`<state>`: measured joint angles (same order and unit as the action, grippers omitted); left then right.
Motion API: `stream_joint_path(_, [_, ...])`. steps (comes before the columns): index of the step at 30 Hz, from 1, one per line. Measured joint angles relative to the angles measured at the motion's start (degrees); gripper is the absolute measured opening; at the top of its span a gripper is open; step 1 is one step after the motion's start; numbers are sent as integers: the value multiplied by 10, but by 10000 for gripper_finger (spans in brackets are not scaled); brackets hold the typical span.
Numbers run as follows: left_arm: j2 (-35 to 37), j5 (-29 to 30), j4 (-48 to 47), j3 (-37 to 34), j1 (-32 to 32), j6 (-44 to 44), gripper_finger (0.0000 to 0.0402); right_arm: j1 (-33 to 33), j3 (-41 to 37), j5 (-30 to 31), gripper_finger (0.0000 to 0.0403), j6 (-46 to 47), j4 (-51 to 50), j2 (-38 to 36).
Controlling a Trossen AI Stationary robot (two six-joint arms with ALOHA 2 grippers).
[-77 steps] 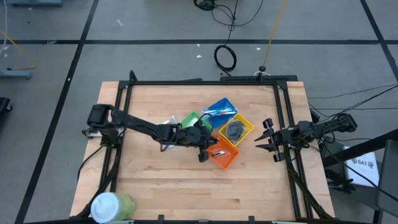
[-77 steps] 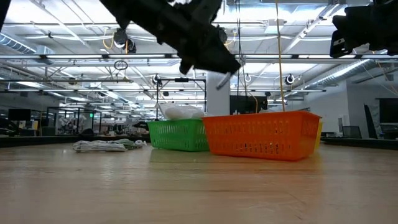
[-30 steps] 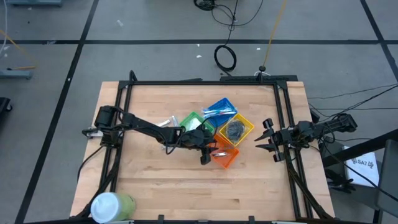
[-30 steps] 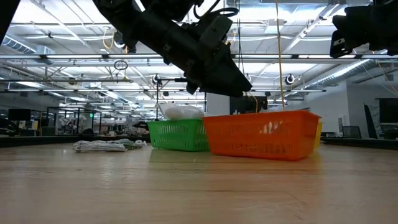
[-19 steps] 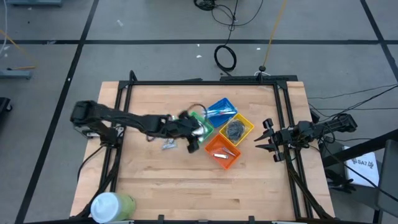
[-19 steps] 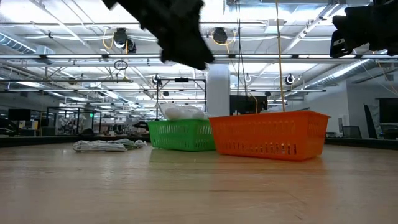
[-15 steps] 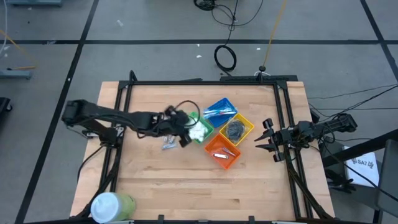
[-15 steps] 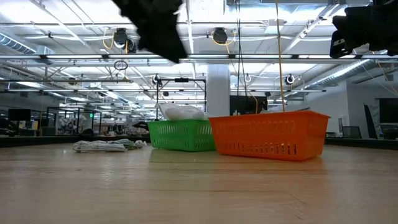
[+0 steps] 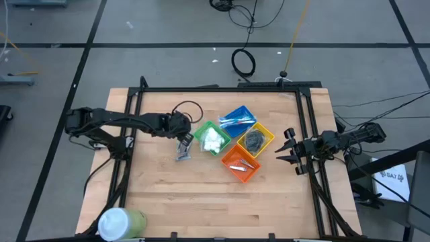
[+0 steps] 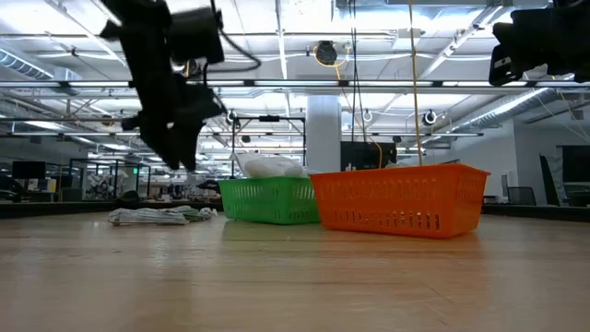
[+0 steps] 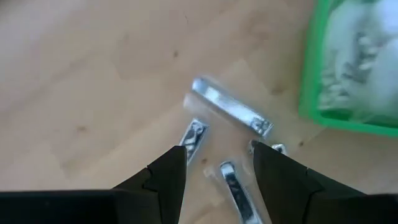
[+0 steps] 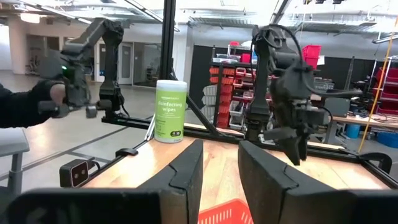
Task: Pick & Place Travel size toiletries
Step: Put the silver nail cutter into the orange bin
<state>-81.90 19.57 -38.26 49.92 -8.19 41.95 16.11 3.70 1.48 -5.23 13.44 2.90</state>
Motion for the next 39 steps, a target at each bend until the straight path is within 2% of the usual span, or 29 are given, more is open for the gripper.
stream_joint_path(3, [2, -46, 55, -39, -32, -13, 184, 0, 0, 0, 91, 0, 0, 0])
stream_joint_path(5, [1, -61, 59, -57, -48, -14, 184, 0, 0, 0, 91, 0, 0, 0])
stream_joint_path(14, [1, -72, 56, -88, -82, -31, 184, 0, 0, 0, 91, 0, 0, 0])
stream_joint_path(26, [1, -107, 145, -126, -92, -74, 184, 0, 0, 0, 91, 0, 0, 0])
stream_joint_path(34, [-14, -91, 147, -139, -92, -76, 184, 0, 0, 0, 91, 0, 0, 0])
stream_joint_path(39, [-45, -114, 163, -137, -92, -86, 184, 0, 0, 0, 91, 0, -1, 0])
